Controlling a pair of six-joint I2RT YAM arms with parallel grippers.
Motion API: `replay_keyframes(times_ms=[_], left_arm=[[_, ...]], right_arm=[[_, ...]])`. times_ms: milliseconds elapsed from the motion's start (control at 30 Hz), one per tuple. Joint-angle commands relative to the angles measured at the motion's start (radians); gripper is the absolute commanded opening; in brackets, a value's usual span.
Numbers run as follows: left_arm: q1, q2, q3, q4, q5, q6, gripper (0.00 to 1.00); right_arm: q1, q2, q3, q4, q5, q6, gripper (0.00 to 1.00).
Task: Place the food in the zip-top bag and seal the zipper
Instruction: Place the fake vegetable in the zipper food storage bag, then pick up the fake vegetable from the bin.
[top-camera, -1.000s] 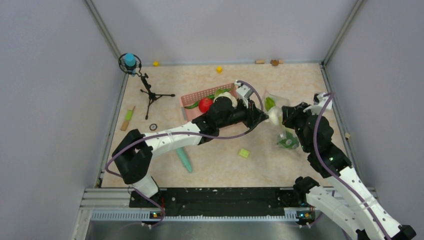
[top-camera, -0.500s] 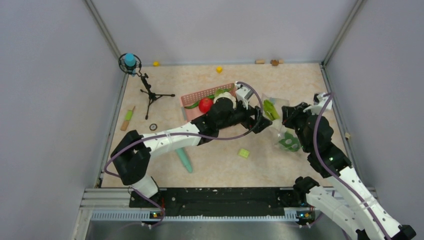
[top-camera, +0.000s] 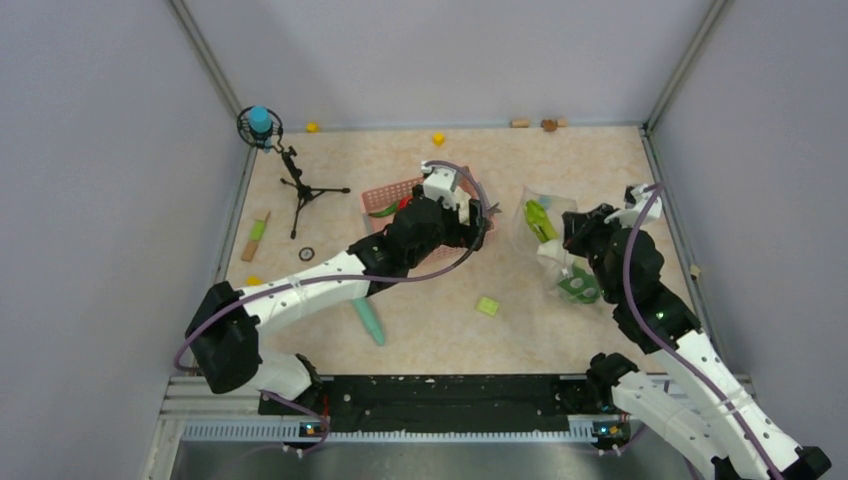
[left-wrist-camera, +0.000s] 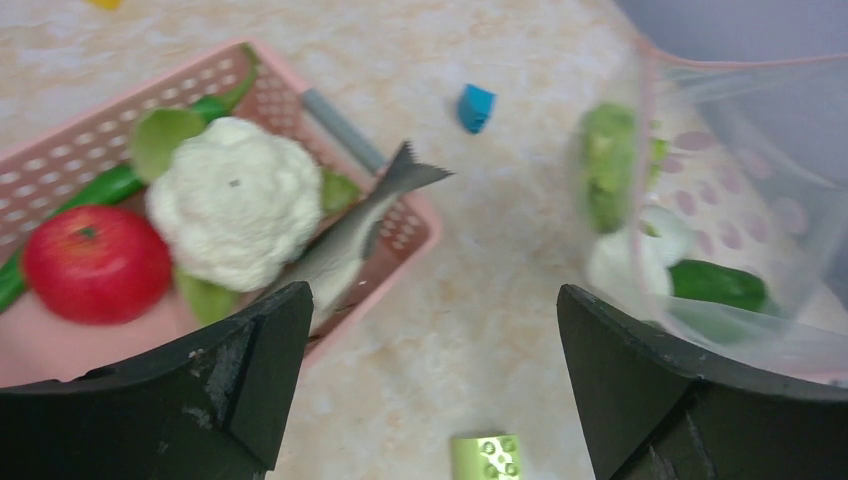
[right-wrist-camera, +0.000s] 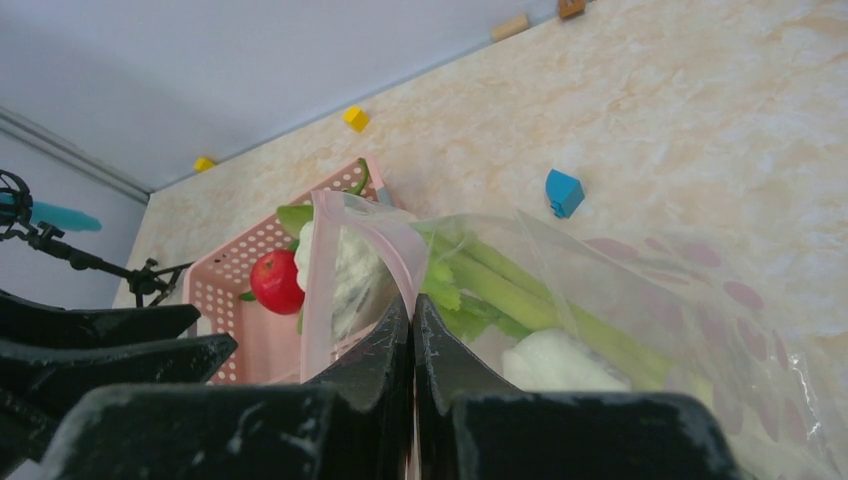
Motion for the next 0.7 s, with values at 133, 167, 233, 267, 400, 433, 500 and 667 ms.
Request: replay_keyframes(times_ms=[133, 167, 233, 267, 400, 433, 500, 667], left_arm=[[0.286, -0.004, -0.074, -0.002, 0.114, 0.008, 0.97], [0.314, 0.019, -0.065, -0.001, 0.122, 0.02, 0.97], [0.345, 0.059, -0.03, -0.003, 0.123, 0.045, 0.97], [0.361, 0.078, -0.01, -0.01, 0.124, 0.051, 0.97], [0.418, 0.153, 0.036, -0.009, 0.152, 0.055, 0.97], [0.423, 0.169, 0.041, -0.008, 0.146, 0.062, 0.97], [0.432, 0.196, 0.045, -0.009, 0.132, 0.059, 0.97], [0.463, 0.274, 0.066, -0.015, 0.19, 0.032, 0.97]], right_arm=[[-0.009, -0.005, 0.004, 0.043, 0.018, -0.008, 0.0], [-0.01, -0.003, 0.002, 0.043, 0.02, -0.008, 0.0], [-0.009, 0.003, 0.002, 0.045, 0.025, -0.01, 0.0], [-0.009, 0.006, 0.001, 0.044, 0.025, -0.012, 0.0], [-0.008, 0.012, 0.001, 0.044, 0.021, -0.012, 0.0], [-0.008, 0.012, 0.003, 0.044, 0.018, -0.012, 0.0], [-0.009, 0.01, 0.004, 0.042, 0.014, -0.012, 0.0], [-0.009, 0.009, 0.004, 0.04, 0.026, -0.013, 0.0]])
